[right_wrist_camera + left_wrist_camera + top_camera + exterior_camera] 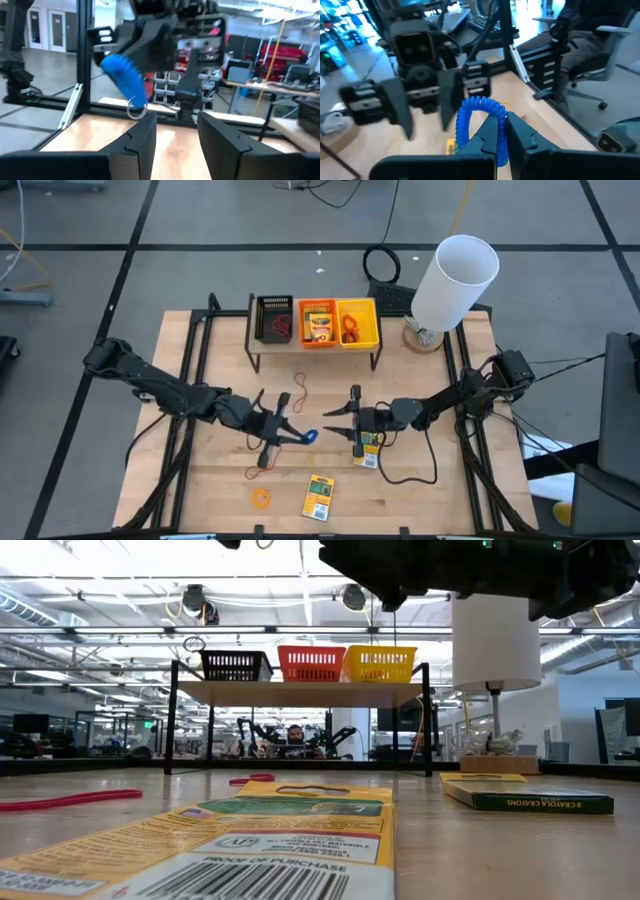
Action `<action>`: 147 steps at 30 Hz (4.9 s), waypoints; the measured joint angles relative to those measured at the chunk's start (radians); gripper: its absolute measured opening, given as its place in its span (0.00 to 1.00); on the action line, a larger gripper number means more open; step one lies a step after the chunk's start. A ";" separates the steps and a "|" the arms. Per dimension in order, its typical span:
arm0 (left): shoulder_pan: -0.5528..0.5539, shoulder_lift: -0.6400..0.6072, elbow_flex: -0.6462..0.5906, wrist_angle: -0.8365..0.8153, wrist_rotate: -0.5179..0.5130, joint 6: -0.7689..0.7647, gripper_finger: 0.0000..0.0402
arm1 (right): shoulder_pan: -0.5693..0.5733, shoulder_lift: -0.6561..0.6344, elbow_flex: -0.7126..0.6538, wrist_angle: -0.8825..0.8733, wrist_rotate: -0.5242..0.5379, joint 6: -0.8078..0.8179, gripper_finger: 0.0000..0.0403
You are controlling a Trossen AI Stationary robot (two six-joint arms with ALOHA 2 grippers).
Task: Pick & Place Office Desk Supplies
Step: Put the blue spring keychain into the yellow bin on the shelf
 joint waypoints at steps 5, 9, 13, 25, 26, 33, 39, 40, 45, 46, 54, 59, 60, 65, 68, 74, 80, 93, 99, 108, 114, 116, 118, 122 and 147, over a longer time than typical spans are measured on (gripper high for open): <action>0.019 0.004 0.000 -0.002 -0.008 0.001 0.00 | 0.000 0.000 0.000 0.001 -0.013 0.027 0.33; 0.033 0.013 0.000 -0.011 -0.007 -0.017 0.00 | 0.000 0.000 0.000 0.009 -0.013 0.027 0.33; 0.041 0.011 0.000 -0.003 -0.009 -0.019 0.00 | -0.002 0.000 0.000 0.014 -0.017 0.020 0.33; 0.100 0.011 0.000 0.008 -0.002 -0.017 0.00 | -0.021 0.000 0.001 0.028 -0.068 0.023 0.33; 0.104 0.011 0.000 0.008 0.004 -0.018 0.00 | -0.021 0.000 0.001 0.031 -0.068 0.023 0.33; 0.113 0.054 0.000 0.076 0.069 -0.032 0.00 | -0.021 0.000 0.001 0.035 -0.067 0.046 0.33; 0.113 0.106 0.000 0.130 0.076 -0.033 0.00 | -0.021 0.000 0.001 0.035 -0.065 0.055 0.33; 0.114 0.109 0.000 0.140 0.076 -0.033 0.00 | -0.021 0.000 0.001 0.036 -0.065 0.059 0.33; 0.114 0.110 0.000 0.146 0.076 -0.042 0.00 | -0.021 0.000 0.002 0.035 -0.065 0.072 0.32; 0.114 0.110 0.000 0.146 0.076 -0.043 0.00 | -0.021 0.000 0.002 0.035 -0.064 0.072 0.32; 0.114 0.110 0.000 0.154 0.080 -0.043 0.00 | -0.021 0.000 0.002 0.034 -0.035 0.069 0.10; 0.114 0.111 0.000 0.154 0.080 -0.051 0.01 | -0.021 0.000 0.002 0.034 -0.033 0.042 0.03; 0.114 0.111 0.000 0.155 0.079 -0.050 0.01 | -0.021 0.000 0.002 0.034 -0.033 0.043 0.03; 0.112 0.110 0.000 0.158 0.079 -0.050 0.03 | -0.021 0.000 0.002 0.033 -0.033 0.045 0.02; 0.108 0.111 0.000 0.156 0.080 -0.081 0.08 | -0.021 0.000 0.002 0.032 -0.034 0.045 0.02; 0.107 0.111 0.000 0.156 0.080 -0.119 0.22 | -0.021 0.000 0.002 0.032 -0.034 0.045 0.01; 0.107 0.110 0.000 0.157 0.080 -0.122 0.34 | -0.021 0.000 0.002 0.031 -0.034 0.044 0.01; 0.100 0.038 -0.001 0.109 0.071 -0.121 0.42 | -0.035 -0.107 0.002 -0.136 0.094 -0.063 0.01; 0.101 -0.045 -0.001 0.055 0.064 -0.119 0.42 | -0.064 -0.222 0.002 -0.256 0.188 -0.134 0.02; 0.101 -0.077 -0.001 -0.101 0.062 -0.083 0.42 | -0.127 -0.384 0.002 -0.325 0.412 -0.318 0.02; 0.113 -0.077 -0.001 -0.162 -0.085 0.016 0.42 | -0.194 -0.419 0.002 -0.369 0.543 -0.378 0.02; 0.124 -0.077 -0.001 -0.153 -0.163 0.040 0.42 | -0.226 -0.417 0.002 -0.376 0.538 -0.383 0.02; 0.138 -0.077 -0.001 -0.142 -0.237 0.070 0.42 | -0.264 -0.417 0.002 -0.382 0.536 -0.385 0.02; 0.175 -0.077 -0.001 -0.131 -0.372 0.151 0.42 | -0.354 -0.405 0.001 -0.443 0.538 -0.383 0.02; 0.256 -0.077 -0.001 -0.098 -0.524 0.257 0.42 | -0.552 -0.406 0.001 -0.633 0.255 -0.064 0.47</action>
